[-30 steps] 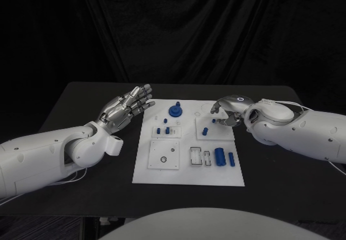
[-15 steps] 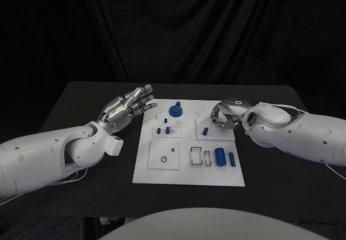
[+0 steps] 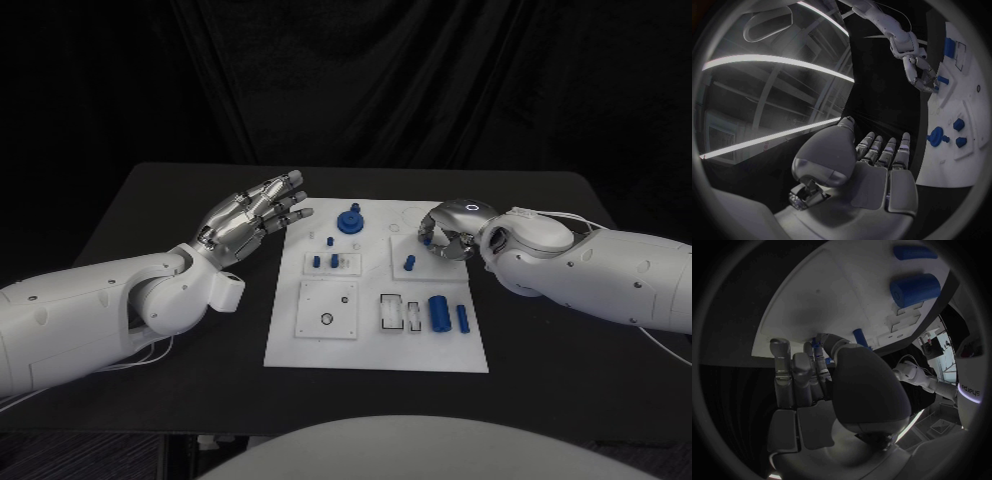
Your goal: Assemble the parts on the task board
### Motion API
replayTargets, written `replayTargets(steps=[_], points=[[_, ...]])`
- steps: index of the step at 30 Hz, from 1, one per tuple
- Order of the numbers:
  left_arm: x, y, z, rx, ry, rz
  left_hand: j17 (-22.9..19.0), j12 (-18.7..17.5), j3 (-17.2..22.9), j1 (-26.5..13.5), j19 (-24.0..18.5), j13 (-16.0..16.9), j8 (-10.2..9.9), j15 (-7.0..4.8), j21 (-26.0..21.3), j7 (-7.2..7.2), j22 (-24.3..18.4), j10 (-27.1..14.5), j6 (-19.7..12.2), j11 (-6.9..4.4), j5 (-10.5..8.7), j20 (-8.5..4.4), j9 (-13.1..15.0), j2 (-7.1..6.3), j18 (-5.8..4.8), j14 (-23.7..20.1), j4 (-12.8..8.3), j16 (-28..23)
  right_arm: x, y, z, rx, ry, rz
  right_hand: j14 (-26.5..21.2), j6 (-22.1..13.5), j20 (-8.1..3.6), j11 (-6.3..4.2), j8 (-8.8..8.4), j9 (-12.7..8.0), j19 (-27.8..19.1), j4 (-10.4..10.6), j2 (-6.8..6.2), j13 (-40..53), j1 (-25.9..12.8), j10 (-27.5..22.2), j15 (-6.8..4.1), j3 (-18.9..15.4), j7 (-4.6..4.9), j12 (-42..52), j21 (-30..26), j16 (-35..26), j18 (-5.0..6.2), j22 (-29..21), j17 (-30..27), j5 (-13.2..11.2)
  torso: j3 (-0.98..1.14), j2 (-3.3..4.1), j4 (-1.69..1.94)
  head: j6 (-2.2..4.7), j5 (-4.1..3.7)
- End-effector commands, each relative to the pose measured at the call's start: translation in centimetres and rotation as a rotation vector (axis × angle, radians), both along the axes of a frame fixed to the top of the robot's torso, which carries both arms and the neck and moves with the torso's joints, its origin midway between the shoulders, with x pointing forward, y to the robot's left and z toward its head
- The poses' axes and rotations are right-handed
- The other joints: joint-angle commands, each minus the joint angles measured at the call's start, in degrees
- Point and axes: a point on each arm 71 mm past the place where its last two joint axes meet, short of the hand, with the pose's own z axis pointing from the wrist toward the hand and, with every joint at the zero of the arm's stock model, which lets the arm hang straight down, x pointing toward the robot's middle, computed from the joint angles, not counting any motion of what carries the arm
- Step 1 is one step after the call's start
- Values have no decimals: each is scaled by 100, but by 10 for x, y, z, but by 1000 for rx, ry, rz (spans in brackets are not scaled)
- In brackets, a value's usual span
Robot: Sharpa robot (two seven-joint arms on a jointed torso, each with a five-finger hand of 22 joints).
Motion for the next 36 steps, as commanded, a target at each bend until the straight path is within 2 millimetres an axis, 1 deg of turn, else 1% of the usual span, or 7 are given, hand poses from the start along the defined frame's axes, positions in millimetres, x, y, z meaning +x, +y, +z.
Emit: replayTargets(steps=[1,5,11,15,20,31,36], points=[[-1,3,10,-110,-109,24,5,5,6,65,17,-5,26,38,22,10,-5,-43,51,4,30,27,11,17,85,-1,-39,24,0,0,0,26,-11,2,6,107,-51,-15,73,81,19,-59,66,-48,30,107,-48,44,-26,-68,69,17,-41,398,-9,240,-2,-1,-6,-1,3],[-1,3,9,-108,-106,24,6,10,12,71,24,-5,32,41,24,27,-3,-44,82,1,38,31,15,14,86,1,-50,29,2,0,-1,32,-11,-2,2,138,-63,-23,92,130,13,-86,100,-78,21,159,-55,58,-32,-93,89,15,-40,399,-26,298,-3,4,-4,-1,-3],[0,4,9,-104,-101,22,7,22,16,73,24,-2,37,48,22,45,-13,-42,104,13,40,38,19,15,85,4,-56,34,4,1,-2,36,-12,-2,17,197,-69,-49,154,280,8,-79,195,-151,-88,271,-66,6,-68,-157,123,30,-44,390,-50,85,0,0,-6,-1,-4],[0,5,8,-102,-97,22,7,26,18,73,25,-2,39,52,22,55,-16,-41,113,21,40,41,20,16,84,5,-58,36,4,3,-1,42,-19,2,18,233,-82,-76,192,358,15,-117,243,-182,-72,374,-88,7,-84,-173,138,28,-43,390,-73,62,-3,4,-12,-1,2],[0,5,7,-97,-91,21,8,35,22,70,26,0,43,59,20,78,-24,-38,135,39,40,45,23,20,81,7,-60,41,5,4,0,50,-30,5,-6,287,-115,-107,245,464,9,-214,303,-229,9,515,-119,41,-92,-211,139,-12,-37,391,-145,64,-3,0,-3,-1,-3],[0,7,5,-87,-81,20,11,45,28,53,30,1,52,78,16,134,-39,-37,185,86,31,50,30,28,70,12,-52,57,5,0,6,70,-57,-2,-21,307,-138,-125,276,573,4,-279,307,-280,16,675,-138,30,-87,-262,148,-58,-37,389,-221,58,-5,5,-6,-1,41],[1,7,5,-83,-76,19,12,61,28,38,34,3,55,84,15,151,-41,-34,198,106,14,51,31,35,64,14,-40,65,6,-1,18,78,-74,-4,-12,323,-146,-134,290,612,15,-302,307,-295,24,726,-147,29,-93,-278,174,-60,-41,394,-227,62,-7,4,-7,-1,48]])
